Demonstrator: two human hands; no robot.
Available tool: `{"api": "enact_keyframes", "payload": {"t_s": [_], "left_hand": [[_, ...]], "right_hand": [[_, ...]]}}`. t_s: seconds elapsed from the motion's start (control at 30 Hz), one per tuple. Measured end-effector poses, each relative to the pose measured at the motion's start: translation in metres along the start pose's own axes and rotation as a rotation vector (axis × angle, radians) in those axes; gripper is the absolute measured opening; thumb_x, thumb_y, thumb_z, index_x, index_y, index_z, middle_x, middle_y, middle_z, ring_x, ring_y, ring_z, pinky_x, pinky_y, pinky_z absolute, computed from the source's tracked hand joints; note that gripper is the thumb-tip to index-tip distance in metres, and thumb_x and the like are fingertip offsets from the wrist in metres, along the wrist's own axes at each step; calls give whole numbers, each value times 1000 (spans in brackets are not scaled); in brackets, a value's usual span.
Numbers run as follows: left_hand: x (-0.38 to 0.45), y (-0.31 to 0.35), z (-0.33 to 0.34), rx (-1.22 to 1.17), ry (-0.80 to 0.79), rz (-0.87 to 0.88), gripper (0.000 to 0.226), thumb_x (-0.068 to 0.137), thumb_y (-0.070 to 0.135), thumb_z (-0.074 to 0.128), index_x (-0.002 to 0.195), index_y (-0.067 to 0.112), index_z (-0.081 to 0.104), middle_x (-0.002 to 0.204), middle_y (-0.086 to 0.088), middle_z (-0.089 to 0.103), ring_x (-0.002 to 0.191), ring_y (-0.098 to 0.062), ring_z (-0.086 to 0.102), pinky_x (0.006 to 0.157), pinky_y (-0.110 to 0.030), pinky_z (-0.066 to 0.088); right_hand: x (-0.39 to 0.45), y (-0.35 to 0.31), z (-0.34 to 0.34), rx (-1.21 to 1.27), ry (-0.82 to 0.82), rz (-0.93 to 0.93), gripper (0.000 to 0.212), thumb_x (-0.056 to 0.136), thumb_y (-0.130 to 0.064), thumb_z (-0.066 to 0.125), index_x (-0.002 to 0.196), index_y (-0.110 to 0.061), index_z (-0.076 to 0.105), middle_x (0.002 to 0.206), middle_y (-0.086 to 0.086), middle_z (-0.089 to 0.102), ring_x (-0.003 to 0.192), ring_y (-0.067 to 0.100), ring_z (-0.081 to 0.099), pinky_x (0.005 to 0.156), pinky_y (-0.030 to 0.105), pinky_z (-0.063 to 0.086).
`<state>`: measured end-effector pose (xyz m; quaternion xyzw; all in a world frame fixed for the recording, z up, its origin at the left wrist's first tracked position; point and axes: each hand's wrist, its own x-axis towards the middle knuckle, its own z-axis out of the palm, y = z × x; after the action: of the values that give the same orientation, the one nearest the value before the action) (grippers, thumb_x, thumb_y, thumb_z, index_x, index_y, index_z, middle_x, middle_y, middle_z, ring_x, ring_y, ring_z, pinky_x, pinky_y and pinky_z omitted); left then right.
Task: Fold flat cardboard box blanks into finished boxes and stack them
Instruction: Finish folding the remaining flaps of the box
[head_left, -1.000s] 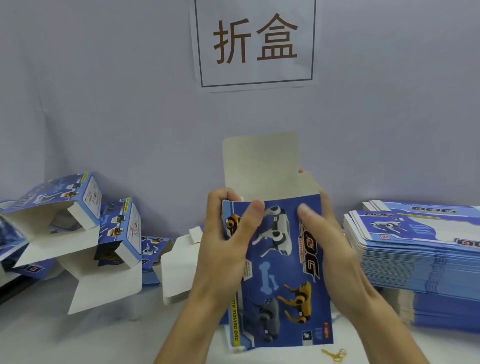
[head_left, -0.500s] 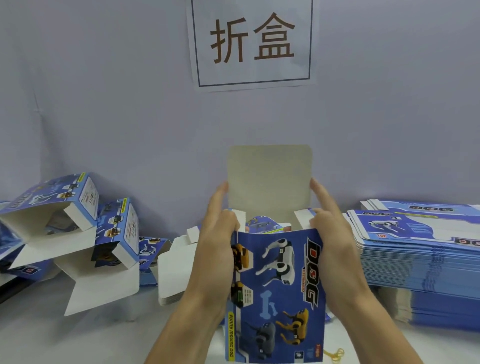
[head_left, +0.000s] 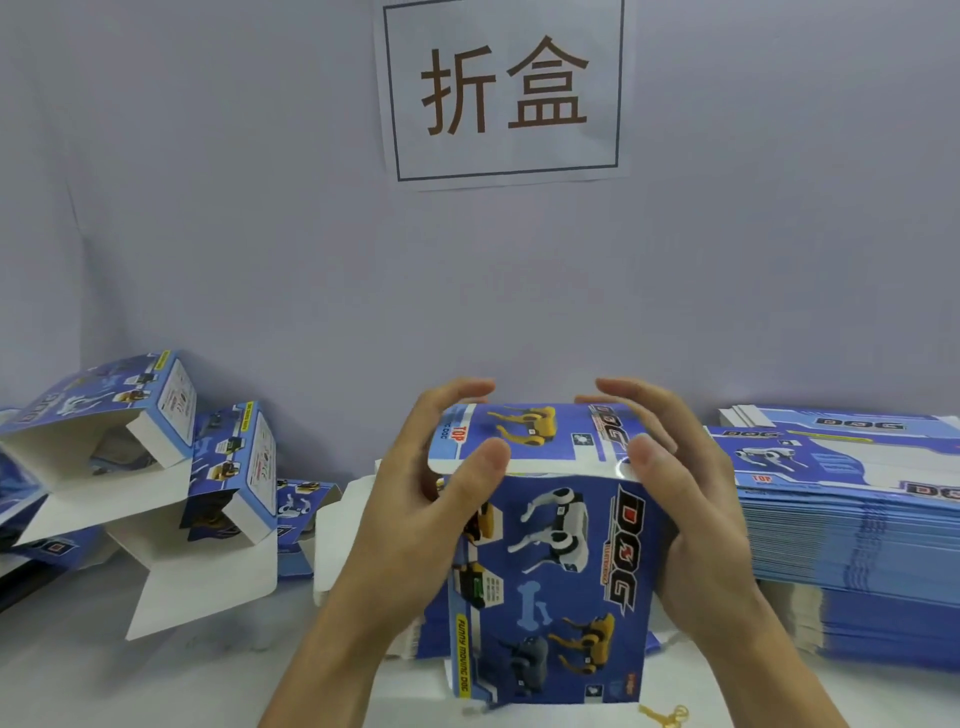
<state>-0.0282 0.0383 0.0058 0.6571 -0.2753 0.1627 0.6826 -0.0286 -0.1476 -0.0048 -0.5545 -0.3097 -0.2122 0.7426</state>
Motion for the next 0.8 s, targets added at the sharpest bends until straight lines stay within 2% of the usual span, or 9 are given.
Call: {"api": "enact_keyframes", "payload": {"t_s": [0.07, 0.17, 0.23, 0.33, 0.4, 0.5, 0.63, 0.73, 0.8], "left_hand": [[0, 1, -1, 45, 3, 23, 64, 62, 81, 70, 114, 45, 60, 105, -4, 73, 91, -32, 74, 64, -57, 60], [0, -1, -2, 54, 51, 27, 47, 70, 70, 71, 105, 41, 61, 101, -2, 73, 88, -30, 74, 57, -39, 62], [1, -2, -3, 87, 68, 20, 34, 77, 63, 66, 103, 42, 61, 98, -2, 73, 85, -34, 72, 56, -37, 61], [1, 2, -7, 134, 18, 6, 48, 73, 69, 67, 109, 38, 58, 96, -2, 73, 78, -33, 70, 54, -32, 58], [1, 4, -8, 187, -44, 27, 57, 71, 65, 73, 115, 35, 55, 100, 6, 72, 75, -20, 71, 57, -27, 57], [2, 2, -6, 257, -13, 66, 58, 75, 50, 82, 120, 28, 53, 103, 16, 69, 94, -15, 70, 69, -31, 60], [2, 1, 4, 185, 47, 148, 44, 77, 34, 72, 116, 21, 56, 98, 14, 70, 84, -7, 71, 65, -19, 56], [1, -1, 13, 94, 44, 171, 36, 80, 32, 69, 114, 23, 61, 119, 9, 64, 111, -8, 66, 73, -13, 53], [0, -2, 16, 99, 76, 211, 27, 80, 41, 76, 102, 27, 68, 130, 13, 56, 134, -9, 49, 77, -12, 52]], "right_hand": [[1, -1, 1, -51, -15, 16, 35, 83, -50, 69, 113, -30, 69, 105, 10, 74, 88, 32, 75, 63, 36, 62], [1, -1, 1, -71, -57, 100, 54, 74, -68, 72, 113, -31, 68, 108, 7, 74, 89, 29, 75, 64, 35, 62], [2, -3, 0, -41, -77, 128, 52, 75, -64, 74, 113, -29, 68, 109, 10, 74, 90, 31, 75, 65, 36, 61], [3, -5, -3, -50, -132, 178, 62, 67, -68, 78, 115, -32, 66, 112, 10, 73, 92, 34, 75, 66, 38, 61], [2, -5, -3, -111, -145, 151, 54, 69, -59, 81, 114, -33, 65, 111, 8, 74, 90, 32, 75, 66, 35, 61], [3, -4, 3, -206, -91, 59, 34, 76, -43, 76, 108, -37, 66, 107, -3, 75, 90, 23, 76, 65, 28, 60], [3, 0, 6, -235, -13, -5, 28, 78, -43, 77, 104, -37, 67, 102, -4, 75, 89, 22, 75, 66, 27, 60], [1, 1, 2, -20, -53, 66, 51, 70, -58, 81, 109, -32, 61, 108, 10, 72, 91, 33, 74, 70, 40, 61], [1, -2, -1, 134, -92, 113, 60, 67, -67, 79, 108, -28, 60, 108, 13, 71, 92, 35, 73, 72, 47, 62]]}}
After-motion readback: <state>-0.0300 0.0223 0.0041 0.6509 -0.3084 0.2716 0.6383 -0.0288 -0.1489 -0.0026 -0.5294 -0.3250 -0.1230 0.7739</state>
